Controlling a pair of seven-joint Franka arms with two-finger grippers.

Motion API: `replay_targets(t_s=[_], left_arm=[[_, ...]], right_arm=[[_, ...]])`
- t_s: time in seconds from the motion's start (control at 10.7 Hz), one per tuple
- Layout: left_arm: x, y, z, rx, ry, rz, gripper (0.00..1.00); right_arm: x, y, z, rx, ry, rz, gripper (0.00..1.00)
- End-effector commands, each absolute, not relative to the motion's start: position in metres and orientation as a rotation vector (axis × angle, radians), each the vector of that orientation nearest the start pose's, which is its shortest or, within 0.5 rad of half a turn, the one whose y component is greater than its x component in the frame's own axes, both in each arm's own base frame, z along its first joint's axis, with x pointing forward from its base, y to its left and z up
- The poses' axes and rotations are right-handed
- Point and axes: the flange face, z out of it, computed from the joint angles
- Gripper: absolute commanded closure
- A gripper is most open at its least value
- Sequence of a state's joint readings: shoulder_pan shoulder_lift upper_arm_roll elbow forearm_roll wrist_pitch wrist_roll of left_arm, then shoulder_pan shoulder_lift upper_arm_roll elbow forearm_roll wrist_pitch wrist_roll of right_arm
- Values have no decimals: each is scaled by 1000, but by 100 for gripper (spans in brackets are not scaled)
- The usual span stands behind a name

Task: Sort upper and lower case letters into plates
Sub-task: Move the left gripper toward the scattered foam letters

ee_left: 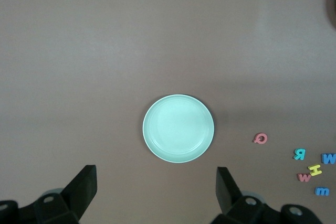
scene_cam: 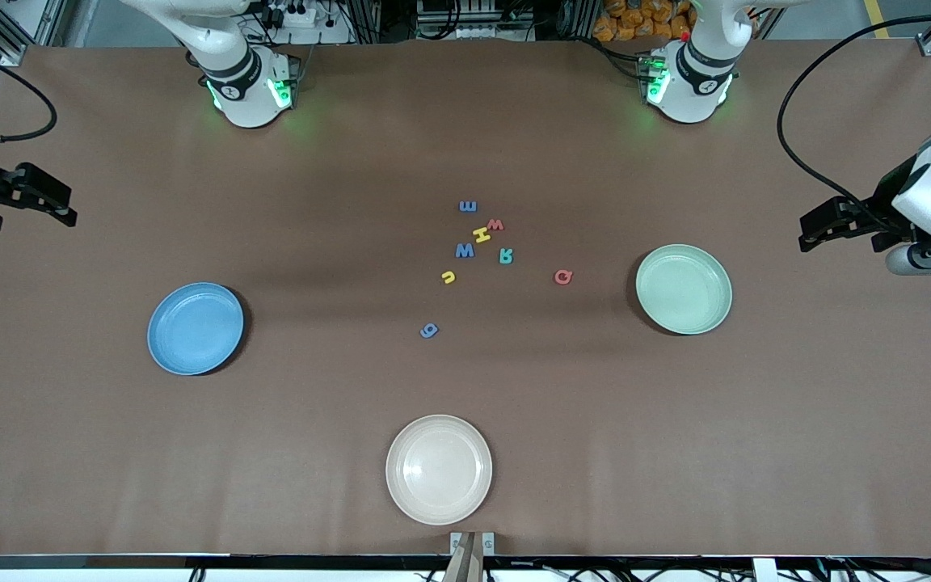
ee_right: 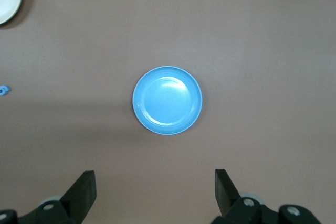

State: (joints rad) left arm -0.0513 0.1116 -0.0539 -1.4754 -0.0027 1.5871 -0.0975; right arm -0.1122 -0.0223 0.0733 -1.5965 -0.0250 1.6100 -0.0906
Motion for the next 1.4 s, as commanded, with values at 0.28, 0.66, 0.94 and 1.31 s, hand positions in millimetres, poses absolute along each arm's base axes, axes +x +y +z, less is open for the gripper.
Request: replay_targets(t_s=[0.28, 0.66, 0.94, 1.31], left_arm=[[591, -61, 611, -3139, -3, -15, 0], [586, -81, 589, -3144, 146, 73, 0], [592, -126, 518, -3131, 134, 260, 0], [601, -212, 435, -3110, 85, 345, 0]], right_arm=[[548, -48, 633, -3184, -10, -29, 0], [550, -37, 633, -3184, -39, -34, 0], [549, -38, 632, -3184, -29, -27, 0], [549, -43, 631, -3181, -10, -25, 0]])
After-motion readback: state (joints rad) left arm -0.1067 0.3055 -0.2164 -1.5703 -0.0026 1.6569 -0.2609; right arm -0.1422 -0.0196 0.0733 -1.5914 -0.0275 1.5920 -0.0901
